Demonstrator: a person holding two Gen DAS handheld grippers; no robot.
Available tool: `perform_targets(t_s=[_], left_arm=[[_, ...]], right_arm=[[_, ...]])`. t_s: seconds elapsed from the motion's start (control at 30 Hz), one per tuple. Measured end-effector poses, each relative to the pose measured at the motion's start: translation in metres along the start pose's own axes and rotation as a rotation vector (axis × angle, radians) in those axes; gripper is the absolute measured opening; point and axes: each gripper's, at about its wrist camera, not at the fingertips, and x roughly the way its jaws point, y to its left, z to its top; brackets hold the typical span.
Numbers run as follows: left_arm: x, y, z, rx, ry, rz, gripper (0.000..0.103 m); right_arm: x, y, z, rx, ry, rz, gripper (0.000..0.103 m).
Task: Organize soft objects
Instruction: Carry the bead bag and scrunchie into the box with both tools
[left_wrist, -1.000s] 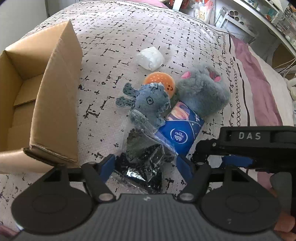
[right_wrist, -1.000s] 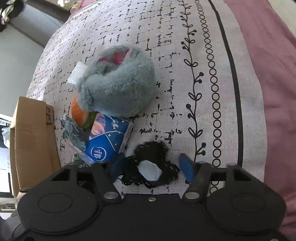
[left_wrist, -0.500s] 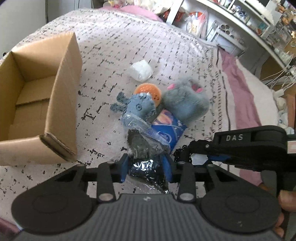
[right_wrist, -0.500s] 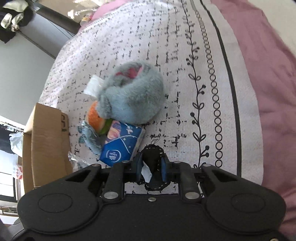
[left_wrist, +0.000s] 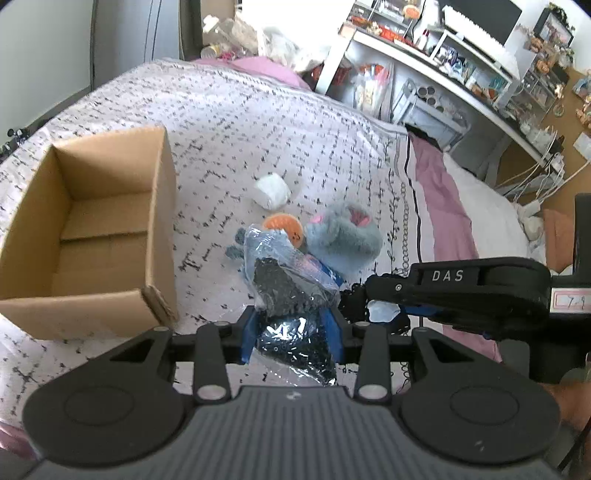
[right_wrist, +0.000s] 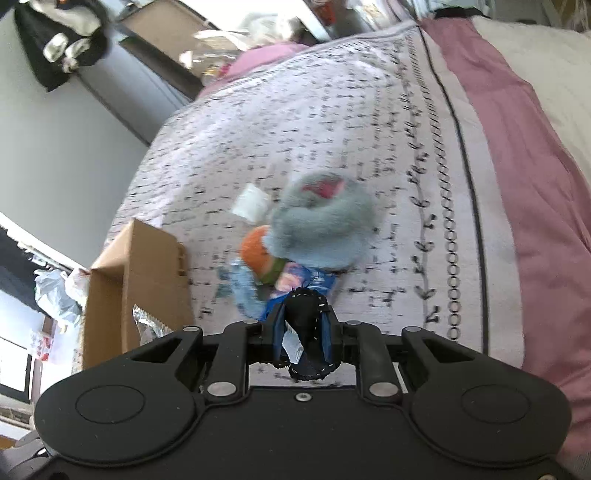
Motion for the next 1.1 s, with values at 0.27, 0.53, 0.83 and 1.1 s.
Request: perform_targets(t_s=[0.27,0.53,0.83,1.1], left_arm=[[-0.033,0.022,0.008,-0.025,-0.069,0.015,0.038],[-0.053,0.052,0.014,-0.057,-0.107,0.032,0.038],[-0.061,0.092,0.023,-0.105,-0.132,0.046,0.038],[-0.059,0.129,0.030,-0.153,-0.138,0.070,0.038]], right_arm=[[-0.008,0.037,-0.006,-0.066,-0.036,0.046,0.020],[-0.012,0.078,-0.014,-0.138,-0.060,0.088,0.020],[-0.007,0.115,-0.014,-0.198,-0.084,0.101,0.020],[0.008,0.151,-0.013,-0.235,-0.078,0.122,0.020]])
